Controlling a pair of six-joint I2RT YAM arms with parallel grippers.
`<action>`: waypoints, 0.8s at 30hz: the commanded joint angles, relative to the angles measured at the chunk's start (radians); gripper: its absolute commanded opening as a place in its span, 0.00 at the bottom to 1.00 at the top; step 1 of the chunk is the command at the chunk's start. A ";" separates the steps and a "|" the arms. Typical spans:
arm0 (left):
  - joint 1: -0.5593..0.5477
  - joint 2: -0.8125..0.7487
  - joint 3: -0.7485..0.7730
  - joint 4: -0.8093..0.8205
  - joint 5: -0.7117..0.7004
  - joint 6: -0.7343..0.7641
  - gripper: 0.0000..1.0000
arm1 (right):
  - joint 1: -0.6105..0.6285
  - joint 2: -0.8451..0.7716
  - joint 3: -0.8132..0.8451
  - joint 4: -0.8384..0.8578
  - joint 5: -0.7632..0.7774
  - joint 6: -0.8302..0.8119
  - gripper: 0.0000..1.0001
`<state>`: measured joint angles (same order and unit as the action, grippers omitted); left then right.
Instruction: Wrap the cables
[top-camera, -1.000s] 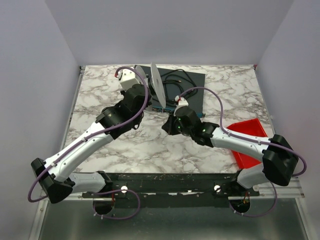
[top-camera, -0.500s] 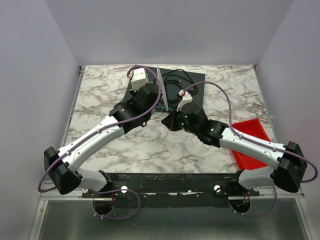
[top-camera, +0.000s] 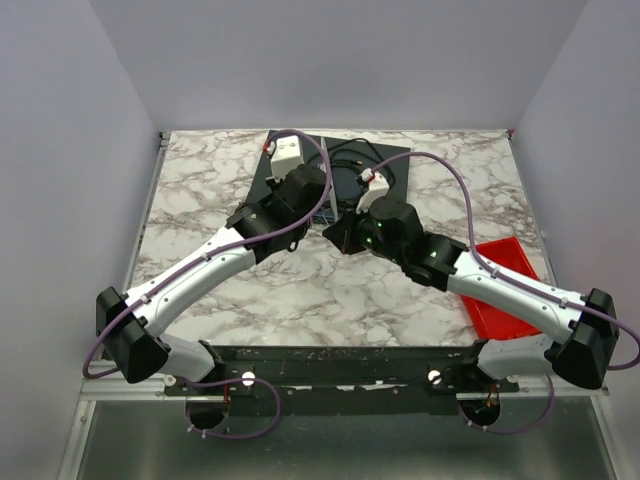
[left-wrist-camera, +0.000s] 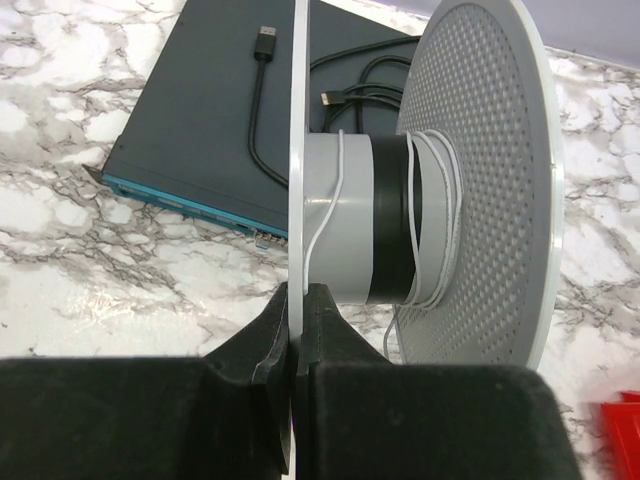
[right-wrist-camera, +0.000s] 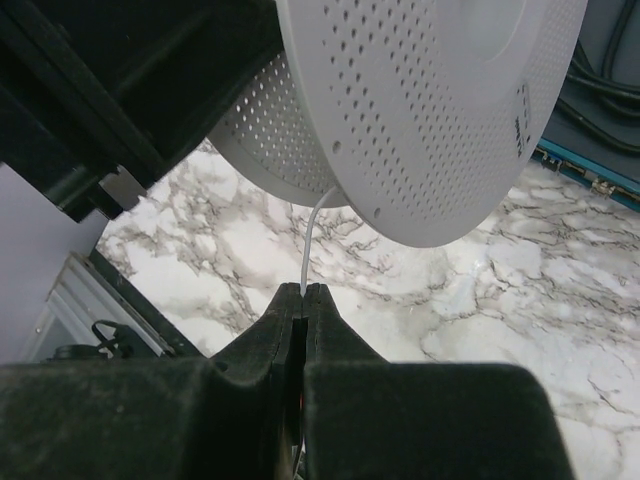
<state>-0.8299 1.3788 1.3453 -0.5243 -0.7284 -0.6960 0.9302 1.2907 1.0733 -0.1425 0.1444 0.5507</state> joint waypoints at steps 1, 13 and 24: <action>0.006 -0.004 0.066 0.044 0.016 0.005 0.00 | 0.007 -0.024 0.019 -0.039 0.000 -0.012 0.01; 0.003 -0.001 0.002 0.093 0.118 0.153 0.00 | 0.007 -0.046 0.121 -0.181 0.142 -0.081 0.01; -0.060 -0.057 -0.091 0.123 0.110 0.342 0.00 | 0.006 -0.040 0.189 -0.248 0.201 -0.128 0.01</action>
<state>-0.8604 1.3788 1.2831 -0.4927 -0.6094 -0.4572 0.9302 1.2621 1.2343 -0.3386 0.2886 0.4541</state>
